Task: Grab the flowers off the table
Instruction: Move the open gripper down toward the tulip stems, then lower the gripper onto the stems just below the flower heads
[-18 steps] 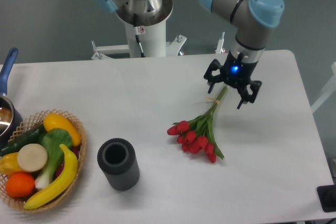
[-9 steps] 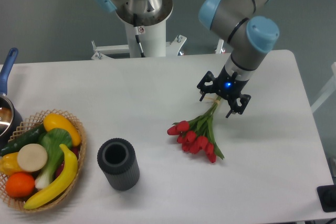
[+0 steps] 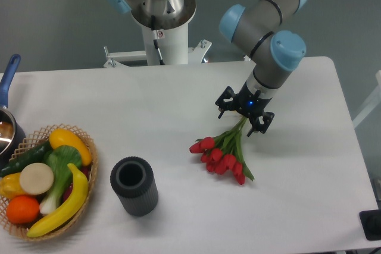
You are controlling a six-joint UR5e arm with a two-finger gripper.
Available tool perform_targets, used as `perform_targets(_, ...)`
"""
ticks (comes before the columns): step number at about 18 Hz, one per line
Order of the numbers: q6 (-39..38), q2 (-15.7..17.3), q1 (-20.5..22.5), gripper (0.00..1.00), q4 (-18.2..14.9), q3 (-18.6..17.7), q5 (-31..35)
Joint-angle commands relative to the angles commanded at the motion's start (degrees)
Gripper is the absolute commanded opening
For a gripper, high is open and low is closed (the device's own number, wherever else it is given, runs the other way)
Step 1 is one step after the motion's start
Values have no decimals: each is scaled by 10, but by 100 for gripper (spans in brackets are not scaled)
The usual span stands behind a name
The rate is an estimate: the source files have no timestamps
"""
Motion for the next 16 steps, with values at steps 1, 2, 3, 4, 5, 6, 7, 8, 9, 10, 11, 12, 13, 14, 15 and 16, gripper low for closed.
perform_targets(1,0,-4,0,100,1,2,3)
perform_targets(2,0,-7,0,100,2,3,16)
perform_targets(3,0,-7,-1,100,8,3,36)
perform_targets(4,0,-9,-2,100,15,1,52)
perform_targets(5,0,-14,-3,100,18,1,59)
perform_targets(6,1,-16,-4,100,19,1,61)
perform_targets(7,2,-16,-6,100,19,2,62)
perform_targets(8,0,-16,-6,100,19,1,62)
perform_targets(9,0,-17,-8,100,19,2,62)
perform_targets(10,0,-18,-11,100,20,1,62)
perform_targets(11,0,-21,-12,100,24,3,62)
perform_targets(12,-1,-25,-13,100,26,4,62)
perform_targets(13,-1,-27,-13,100,28,4,62)
perform_targets(14,-1,-29,-13,100,28,4,62)
perform_targets(15,0,-33,-14,100,32,4,62)
perform_targets(16,0,-38,-14,100,34,4,62)
